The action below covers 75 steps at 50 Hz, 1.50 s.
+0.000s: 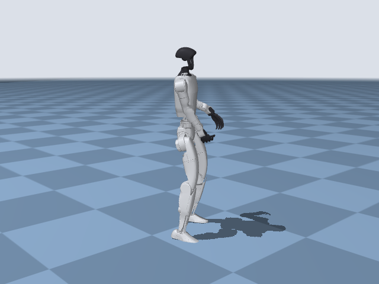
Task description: Dance
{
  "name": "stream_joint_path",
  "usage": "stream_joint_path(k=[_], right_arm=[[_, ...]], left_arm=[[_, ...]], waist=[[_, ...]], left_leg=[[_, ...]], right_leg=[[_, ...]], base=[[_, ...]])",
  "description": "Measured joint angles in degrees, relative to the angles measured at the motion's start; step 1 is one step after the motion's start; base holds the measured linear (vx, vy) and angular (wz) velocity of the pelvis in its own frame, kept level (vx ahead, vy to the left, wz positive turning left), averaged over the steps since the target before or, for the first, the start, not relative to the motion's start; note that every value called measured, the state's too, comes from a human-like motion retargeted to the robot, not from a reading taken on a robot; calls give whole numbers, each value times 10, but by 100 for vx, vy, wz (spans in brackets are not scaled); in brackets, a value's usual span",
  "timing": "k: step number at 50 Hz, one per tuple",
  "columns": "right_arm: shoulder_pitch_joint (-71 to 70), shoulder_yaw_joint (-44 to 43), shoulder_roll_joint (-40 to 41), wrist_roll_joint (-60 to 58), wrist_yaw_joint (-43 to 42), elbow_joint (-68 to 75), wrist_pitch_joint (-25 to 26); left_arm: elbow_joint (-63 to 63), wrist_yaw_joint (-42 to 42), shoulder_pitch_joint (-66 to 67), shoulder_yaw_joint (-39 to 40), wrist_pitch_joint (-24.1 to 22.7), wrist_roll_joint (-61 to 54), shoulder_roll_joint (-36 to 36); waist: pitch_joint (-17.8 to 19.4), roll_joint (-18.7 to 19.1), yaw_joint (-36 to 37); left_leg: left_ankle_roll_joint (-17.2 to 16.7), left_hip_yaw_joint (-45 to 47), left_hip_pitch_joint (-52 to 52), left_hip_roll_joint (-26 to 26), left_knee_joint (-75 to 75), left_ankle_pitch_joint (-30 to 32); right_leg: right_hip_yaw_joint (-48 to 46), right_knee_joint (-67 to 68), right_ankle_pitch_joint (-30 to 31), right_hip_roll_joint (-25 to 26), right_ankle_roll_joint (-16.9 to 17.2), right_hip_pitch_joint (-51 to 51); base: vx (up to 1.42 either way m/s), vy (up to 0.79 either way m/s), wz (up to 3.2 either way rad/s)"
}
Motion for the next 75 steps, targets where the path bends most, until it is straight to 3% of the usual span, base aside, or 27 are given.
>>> stream_joint_path(k=[2,5,8,12,15,17,18,20,22,23,25,27,32,35,40,43,45,49,52,53,55,60,63,65,68,73,75], right_arm=[[-25,82,19,-66,65,-82,-51],[-59,170,48,-72,109,-227,-144],[-109,221,37,-52,38,-363,-222],[-157,213,-56,-71,-152,-495,-313],[-122,176,-85,-129,-334,-463,-408],[-74,129,-73,-176,-440,-358,-470],[-50,93,-60,-194,-474,-283,-483],[-28,5,-30,-227,-467,-120,-477],[-43,-42,-4,-182,-336,-33,-426],[-57,-55,6,-128,-254,-13,-383],[-70,-70,19,-50,-169,-18,-328],[-89,-47,28,-7,-164,-88,-325],[-120,105,25,-18,-211,-359,-335],[-114,174,6,-43,-202,-451,-383],[-58,215,6,-62,-233,-369,-458],[-4,153,17,-153,-147,-196,-441],[17,88,5,-257,-109,-79,-357],[18,0,-89,-437,8,63,-79],[29,-66,-185,-526,118,67,25],[29,-88,-217,-544,158,44,36],[42,-143,-274,-550,186,-30,42],[68,-241,-380,-377,104,-316,98],[56,-285,-350,-259,-3,-502,98],[32,-312,-300,-207,-102,-608,68],[-8,-323,-220,-144,-305,-702,-57],[4,-298,-75,-61,-651,-692,-436],[23,-280,3,39,-710,-622,-587]], left_arm=[[-108,53,12,75,50,-151,-36],[-278,173,-24,168,5,-299,-125],[-413,281,-87,221,-134,-319,-167],[-473,561,-146,154,-365,-269,-197],[-413,731,-103,86,-547,-248,-228],[-264,705,-72,43,-572,-293,-276],[-173,646,-67,34,-539,-329,-309],[-2,512,-77,37,-406,-463,-327],[29,404,-90,26,-293,-613,-321],[8,357,-90,27,-282,-668,-319],[-32,340,-106,37,-300,-696,-313],[-107,375,-123,37,-340,-646,-282],[-353,419,-126,66,-403,-410,-176],[-429,442,-78,107,-404,-299,-143],[-345,729,-4,134,-393,-149,-191],[-126,772,-25,146,-448,-183,-267],[72,675,-75,183,-441,-298,-301],[455,398,-173,216,-230,-608,-231],[620,324,-252,105,-125,-719,-177],[622,327,-277,15,-122,-782,-180],[622,301,-333,-18,-143,-721,-215],[430,-16,-444,-183,-131,-596,-325],[280,-104,-495,-253,-136,-607,-339],[176,-89,-520,-288,-152,-573,-322],[33,-54,-534,-316,-189,-456,-257],[-72,48,-471,-331,-272,-239,-171],[-54,117,-410,-330,-319,-157,-154]], waist=[[3,5,35],[11,4,85],[34,-11,126],[77,-42,188],[79,-79,235],[77,-98,252],[72,-103,258],[62,-101,265],[62,-106,250],[64,-111,241],[56,-110,236],[56,-105,228],[58,-94,182],[53,-83,172],[41,-83,163],[27,-86,153],[16,-84,134],[0,-100,86],[1,-125,47],[5,-133,30],[8,-155,18],[12,-158,-45],[-5,-147,-82],[-14,-136,-102],[-23,-113,-120],[-13,-70,-110],[4,-48,-96]], left_leg=[[2,19,12,-3,-30,14],[13,36,39,-14,-75,35],[21,24,60,-44,-106,53],[38,-4,82,-102,-140,75],[43,0,77,-129,-152,80],[47,-8,80,-145,-153,82],[48,-15,80,-150,-152,83],[51,-27,78,-155,-148,82],[53,-39,73,-151,-145,79],[54,-43,71,-149,-144,76],[54,-36,71,-136,-145,73],[53,-29,73,-119,-141,70],[49,-22,68,-89,-135,58],[45,-10,70,-80,-144,53],[27,9,73,-87,-163,51],[12,18,78,-75,-164,51],[6,16,82,-55,-159,53],[-4,22,77,-2,-146,52],[-9,11,61,28,-123,47],[-13,1,52,37,-109,43],[-21,-13,30,53,-79,32],[-36,-54,-46,90,22,4],[-27,-55,-74,106,64,-13],[-24,-69,-89,108,92,-28],[-24,-94,-116,111,140,-56],[-29,-109,-137,121,208,-97],[-31,-95,-127,130,226,-114]], right_leg=[[-66,24,3,-21,-12,-12],[-194,39,-2,-49,-49,3],[-223,55,-10,-71,-57,16],[-174,146,-45,-119,-31,-23],[-175,166,-76,-146,-31,-42],[-174,177,-88,-160,-28,-43],[-175,181,-93,-164,-27,-41],[-177,184,-98,-169,-24,-36],[-188,174,-97,-162,-25,-28],[-187,170,-97,-156,-28,-28],[-182,155,-91,-138,-34,-27],[-178,135,-81,-122,-36,-19],[-179,89,-56,-98,-29,-8],[-159,93,-48,-89,-20,-25],[-73,160,-77,-69,6,-84],[30,194,-107,-25,10,-104],[77,199,-115,5,37,-93],[35,176,-131,27,20,-53],[-4,152,-129,30,20,-25],[-20,137,-127,30,21,-13],[-43,104,-117,30,25,8],[-84,47,-91,44,43,29],[-90,18,-71,51,49,26],[-85,3,-58,54,51,22],[-74,-9,-47,62,51,7],[-34,-19,-33,85,51,-4],[-16,-26,-28,94,51,7]], base=[[-7,19,-58],[-8,1,-4],[-12,-9,55],[-17,-7,96],[5,-10,36],[12,-4,40],[7,-1,60],[0,-3,55],[-4,-16,19],[1,-20,-14],[3,-17,-42],[1,-15,-48],[-14,-11,-37],[-7,5,-60],[-11,2,-54],[2,-6,-8],[12,-21,62],[8,-39,69],[-2,-45,106],[-12,-45,140],[-19,-41,120],[-16,-25,70],[-9,-5,-47],[-7,9,-83],[-8,16,-95],[1,23,-81],[6,37,-93]])
